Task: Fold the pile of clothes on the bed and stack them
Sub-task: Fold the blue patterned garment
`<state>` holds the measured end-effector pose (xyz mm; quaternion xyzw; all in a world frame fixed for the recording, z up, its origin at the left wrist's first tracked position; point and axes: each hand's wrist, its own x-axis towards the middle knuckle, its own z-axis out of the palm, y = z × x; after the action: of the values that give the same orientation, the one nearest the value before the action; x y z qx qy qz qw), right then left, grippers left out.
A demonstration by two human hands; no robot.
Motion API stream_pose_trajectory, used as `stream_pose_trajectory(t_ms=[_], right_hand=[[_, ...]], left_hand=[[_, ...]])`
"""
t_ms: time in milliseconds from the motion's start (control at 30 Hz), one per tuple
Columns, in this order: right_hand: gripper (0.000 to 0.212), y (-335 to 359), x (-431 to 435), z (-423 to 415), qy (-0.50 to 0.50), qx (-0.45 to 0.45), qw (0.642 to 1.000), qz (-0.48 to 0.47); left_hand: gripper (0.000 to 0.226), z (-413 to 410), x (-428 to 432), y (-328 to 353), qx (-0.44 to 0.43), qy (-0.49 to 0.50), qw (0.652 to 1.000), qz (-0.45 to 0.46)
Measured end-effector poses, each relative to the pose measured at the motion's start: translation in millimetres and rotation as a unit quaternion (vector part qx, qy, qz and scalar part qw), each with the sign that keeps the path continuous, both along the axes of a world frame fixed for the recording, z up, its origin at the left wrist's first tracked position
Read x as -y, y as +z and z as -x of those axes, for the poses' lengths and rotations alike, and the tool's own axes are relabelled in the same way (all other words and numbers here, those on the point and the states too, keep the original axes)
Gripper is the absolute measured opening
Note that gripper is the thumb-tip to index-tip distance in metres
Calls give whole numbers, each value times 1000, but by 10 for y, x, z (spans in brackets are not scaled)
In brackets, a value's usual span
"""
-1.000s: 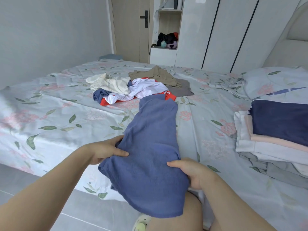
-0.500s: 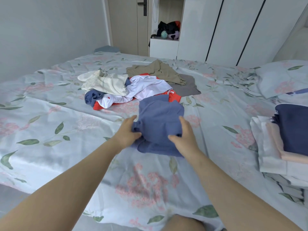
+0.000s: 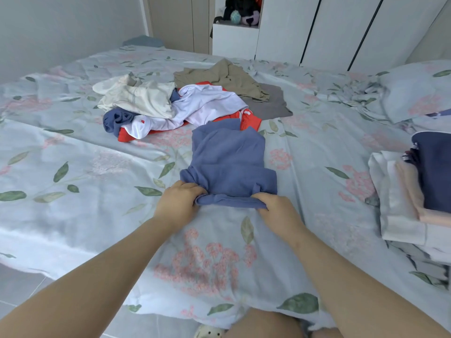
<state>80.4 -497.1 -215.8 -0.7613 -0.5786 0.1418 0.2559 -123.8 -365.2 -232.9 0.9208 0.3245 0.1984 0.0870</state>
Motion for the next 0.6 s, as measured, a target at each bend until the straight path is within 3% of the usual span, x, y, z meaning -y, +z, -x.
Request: stream_pose_trajectory(t_ms=[100,200,267,367,433,467,533,600], right_hand=[[23,152,201,-29,19,-26,999,36],[31,284,407,-47,37,-28,993,105],[43,397,561,-28,55,-37,985,158],[33,533,788,-1,88,-91,969,212],[9,611,916,31,78,-174,961,201],[6,622,962,32,58,-222,958,171],[13,619,1013,6,8,-286,954,96],[22,580,1032,-46,-21,-274,960,55]], left_hand=[[54,18,191,224,-82,-16,994,73],[25,72,387,390,-172,-41,977,118],[22,148,534,541,-189,-49,958,211],[19,275,725,729,-187,-59,920,339],[24,352,796,817,-195,-77,915,346],[22,385,810,846,-185,-80,915,350],[20,442,804,875,-155,-74,921,349],[24,474,798,856,-159,-79,934,311]])
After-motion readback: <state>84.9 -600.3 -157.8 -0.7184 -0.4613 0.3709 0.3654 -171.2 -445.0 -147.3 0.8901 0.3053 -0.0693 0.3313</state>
